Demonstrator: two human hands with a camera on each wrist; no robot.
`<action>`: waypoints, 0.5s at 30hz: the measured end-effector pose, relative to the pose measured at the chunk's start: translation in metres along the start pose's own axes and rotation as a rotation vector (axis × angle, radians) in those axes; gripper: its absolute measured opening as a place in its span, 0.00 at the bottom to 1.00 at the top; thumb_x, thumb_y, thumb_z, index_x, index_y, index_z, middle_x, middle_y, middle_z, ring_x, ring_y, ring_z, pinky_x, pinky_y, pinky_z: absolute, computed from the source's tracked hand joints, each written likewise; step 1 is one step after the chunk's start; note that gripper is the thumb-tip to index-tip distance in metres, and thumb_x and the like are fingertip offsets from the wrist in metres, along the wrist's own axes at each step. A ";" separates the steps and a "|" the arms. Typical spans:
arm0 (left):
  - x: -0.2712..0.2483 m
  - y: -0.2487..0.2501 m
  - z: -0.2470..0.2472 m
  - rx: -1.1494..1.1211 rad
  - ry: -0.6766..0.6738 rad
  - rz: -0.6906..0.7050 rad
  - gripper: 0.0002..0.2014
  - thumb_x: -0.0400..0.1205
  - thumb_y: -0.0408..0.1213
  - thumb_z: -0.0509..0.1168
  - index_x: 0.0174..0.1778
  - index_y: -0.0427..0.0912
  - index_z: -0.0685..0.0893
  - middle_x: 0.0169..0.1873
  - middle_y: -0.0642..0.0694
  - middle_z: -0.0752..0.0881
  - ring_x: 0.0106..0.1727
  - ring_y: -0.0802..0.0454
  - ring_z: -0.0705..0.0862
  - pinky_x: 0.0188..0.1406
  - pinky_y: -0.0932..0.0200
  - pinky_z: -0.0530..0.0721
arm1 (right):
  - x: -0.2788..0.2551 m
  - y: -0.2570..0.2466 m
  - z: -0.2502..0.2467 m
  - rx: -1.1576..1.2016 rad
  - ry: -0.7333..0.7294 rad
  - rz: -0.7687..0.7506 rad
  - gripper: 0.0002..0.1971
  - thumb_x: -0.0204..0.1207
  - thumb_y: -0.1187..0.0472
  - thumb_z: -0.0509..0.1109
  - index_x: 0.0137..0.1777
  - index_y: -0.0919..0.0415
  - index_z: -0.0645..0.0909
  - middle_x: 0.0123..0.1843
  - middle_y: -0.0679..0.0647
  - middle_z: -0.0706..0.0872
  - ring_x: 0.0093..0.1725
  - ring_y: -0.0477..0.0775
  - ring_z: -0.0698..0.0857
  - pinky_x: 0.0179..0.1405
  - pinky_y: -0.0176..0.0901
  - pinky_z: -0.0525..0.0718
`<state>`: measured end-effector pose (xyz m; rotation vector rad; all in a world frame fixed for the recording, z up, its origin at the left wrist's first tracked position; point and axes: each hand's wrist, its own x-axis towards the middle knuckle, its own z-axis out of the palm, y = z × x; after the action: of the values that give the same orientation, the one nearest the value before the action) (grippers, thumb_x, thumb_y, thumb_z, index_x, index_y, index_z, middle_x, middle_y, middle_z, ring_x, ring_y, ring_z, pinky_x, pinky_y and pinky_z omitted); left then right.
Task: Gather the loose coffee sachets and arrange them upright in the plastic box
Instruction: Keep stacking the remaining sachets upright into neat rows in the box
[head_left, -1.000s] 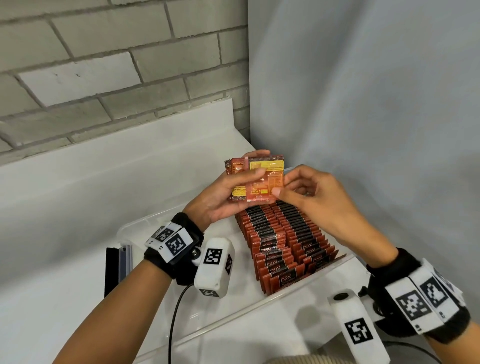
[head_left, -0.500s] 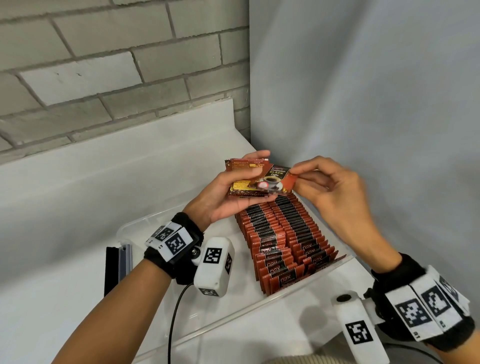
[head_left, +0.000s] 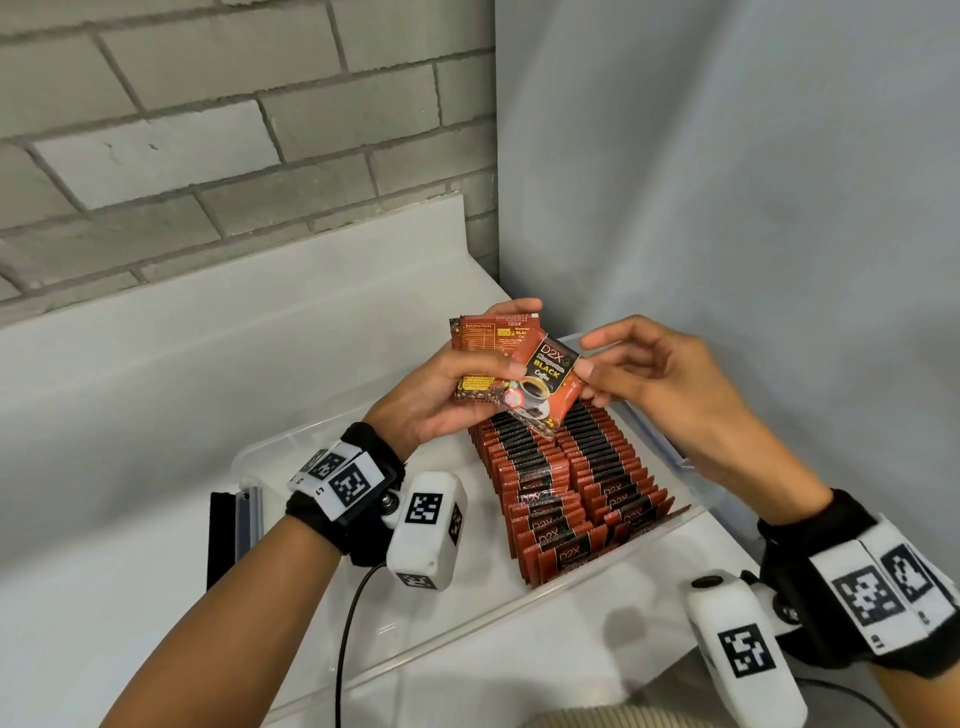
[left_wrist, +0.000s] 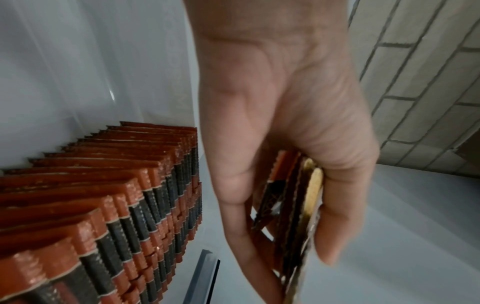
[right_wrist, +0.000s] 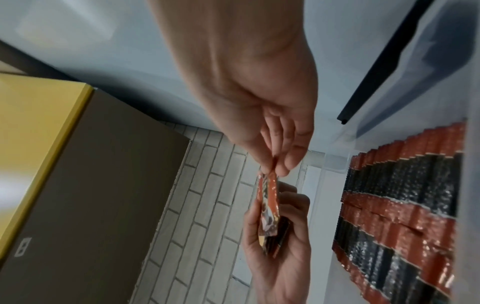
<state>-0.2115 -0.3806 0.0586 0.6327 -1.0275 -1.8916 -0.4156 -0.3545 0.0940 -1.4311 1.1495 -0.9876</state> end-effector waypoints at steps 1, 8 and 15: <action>0.000 0.000 0.000 -0.014 -0.001 0.000 0.35 0.62 0.26 0.79 0.66 0.48 0.79 0.56 0.39 0.86 0.57 0.40 0.86 0.55 0.46 0.86 | 0.000 0.001 -0.002 0.001 -0.023 0.020 0.07 0.73 0.66 0.74 0.50 0.58 0.84 0.38 0.53 0.90 0.36 0.46 0.88 0.40 0.35 0.87; 0.002 0.002 -0.002 -0.114 0.094 0.011 0.33 0.57 0.37 0.85 0.60 0.46 0.86 0.43 0.42 0.88 0.43 0.49 0.88 0.42 0.52 0.88 | -0.012 -0.003 -0.018 -0.211 -0.363 0.059 0.06 0.66 0.59 0.76 0.44 0.54 0.88 0.42 0.50 0.92 0.45 0.46 0.89 0.51 0.38 0.82; 0.001 0.003 0.000 -0.174 0.138 -0.003 0.20 0.74 0.29 0.61 0.62 0.45 0.82 0.44 0.40 0.84 0.41 0.48 0.85 0.40 0.52 0.87 | -0.024 -0.003 -0.017 -0.522 -0.731 0.008 0.06 0.72 0.62 0.77 0.47 0.54 0.90 0.41 0.41 0.91 0.42 0.36 0.87 0.43 0.22 0.76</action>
<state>-0.2107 -0.3823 0.0610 0.6532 -0.7659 -1.8872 -0.4366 -0.3346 0.0994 -1.9662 0.8714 -0.0913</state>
